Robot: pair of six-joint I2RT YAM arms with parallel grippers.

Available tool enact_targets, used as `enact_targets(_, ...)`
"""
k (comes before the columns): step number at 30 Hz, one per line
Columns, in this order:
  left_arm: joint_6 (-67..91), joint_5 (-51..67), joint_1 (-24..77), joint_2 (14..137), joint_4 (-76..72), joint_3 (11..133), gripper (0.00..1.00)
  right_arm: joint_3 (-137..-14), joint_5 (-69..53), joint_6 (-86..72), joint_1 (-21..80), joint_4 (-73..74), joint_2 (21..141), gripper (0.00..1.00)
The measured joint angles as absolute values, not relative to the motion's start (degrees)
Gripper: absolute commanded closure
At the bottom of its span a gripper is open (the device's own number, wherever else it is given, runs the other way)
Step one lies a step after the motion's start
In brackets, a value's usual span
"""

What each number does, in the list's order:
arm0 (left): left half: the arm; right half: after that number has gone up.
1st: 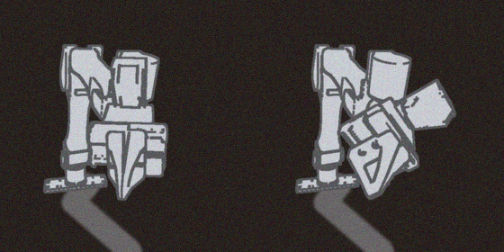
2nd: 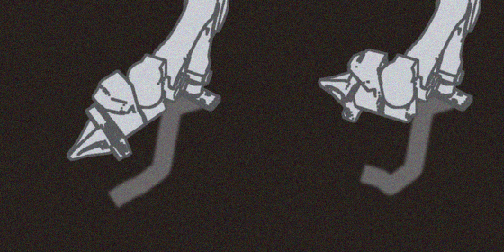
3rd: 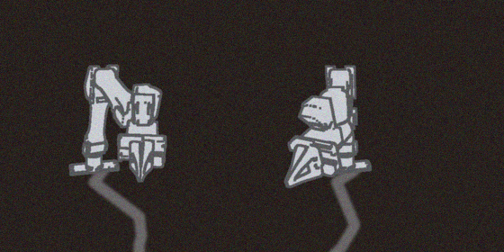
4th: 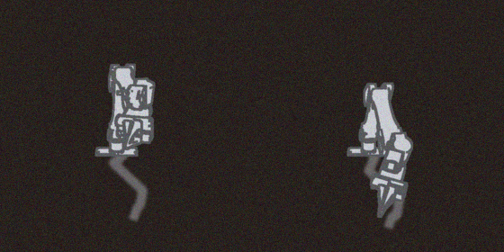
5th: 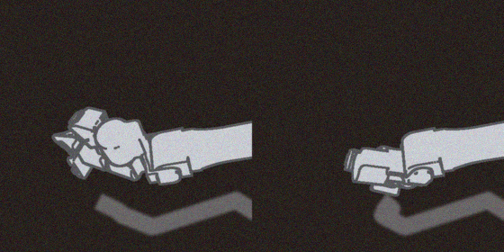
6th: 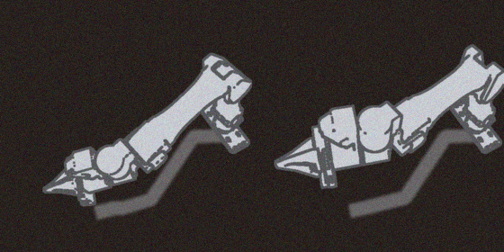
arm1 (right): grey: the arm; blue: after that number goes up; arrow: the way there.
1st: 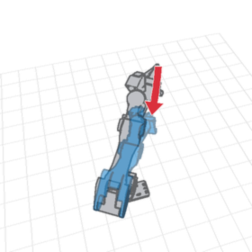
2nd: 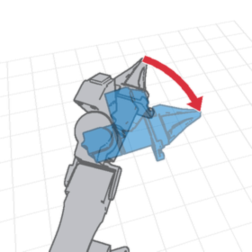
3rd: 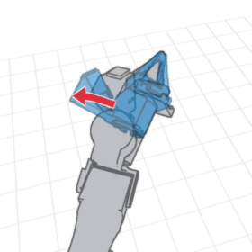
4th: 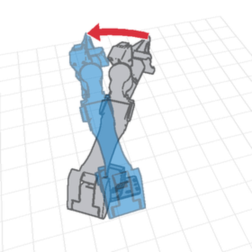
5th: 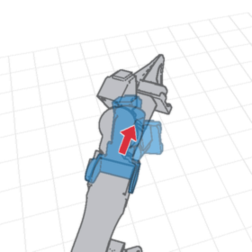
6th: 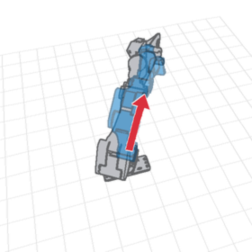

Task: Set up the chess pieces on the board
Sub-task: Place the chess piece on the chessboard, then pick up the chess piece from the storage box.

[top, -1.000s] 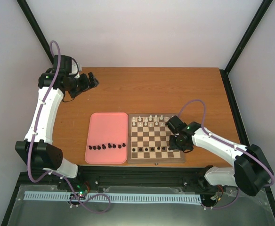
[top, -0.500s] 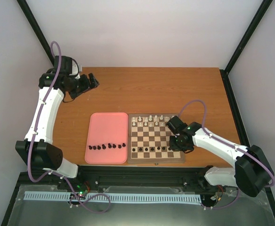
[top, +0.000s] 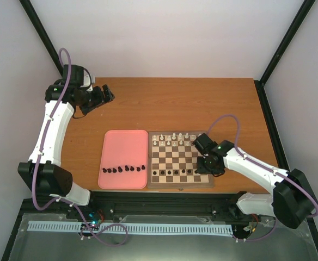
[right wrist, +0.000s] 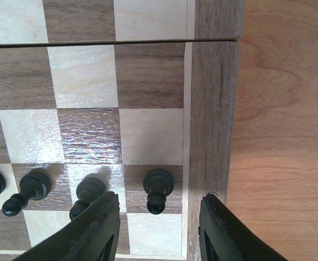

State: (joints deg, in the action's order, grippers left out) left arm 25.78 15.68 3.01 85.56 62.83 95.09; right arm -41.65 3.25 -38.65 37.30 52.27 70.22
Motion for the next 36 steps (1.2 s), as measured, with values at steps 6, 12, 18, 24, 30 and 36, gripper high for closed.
enact_targets(6, 25.78, 15.68, 3.01, 85.56, 62.83, 95.09, 0.0, -43.03, 4.49, -38.65, 37.28, 53.08, 70.22, 0.58)
enact_targets(12, 25.76, 15.68, 3.01, 85.56, 62.83, 95.09, 0.0, -48.1, 5.67, -38.33, 37.21, 54.08, 71.0, 0.59)
enact_targets(18, 25.76, 15.68, 3.01, 85.56, 62.83, 95.09, 0.0, -61.04, 6.79, -33.87, 38.02, 55.13, 77.41, 0.61)
enact_targets(24, 25.76, 15.66, 3.01, 85.56, 62.85, 95.09, 0.0, -80.14, 6.85, -29.3, 45.28, 54.63, 90.7, 0.59)
enact_targets(30, 25.76, 15.68, 3.01, 85.56, 62.85, 95.09, 0.0, -93.25, 4.45, -25.26, 55.9, 54.0, 103.59, 0.59)
enact_targets(36, 25.78, 15.75, 3.01, 85.45, 62.83, 95.09, 0.0, -93.73, -0.97, -21.54, 60.16, 54.76, 108.9, 0.6)
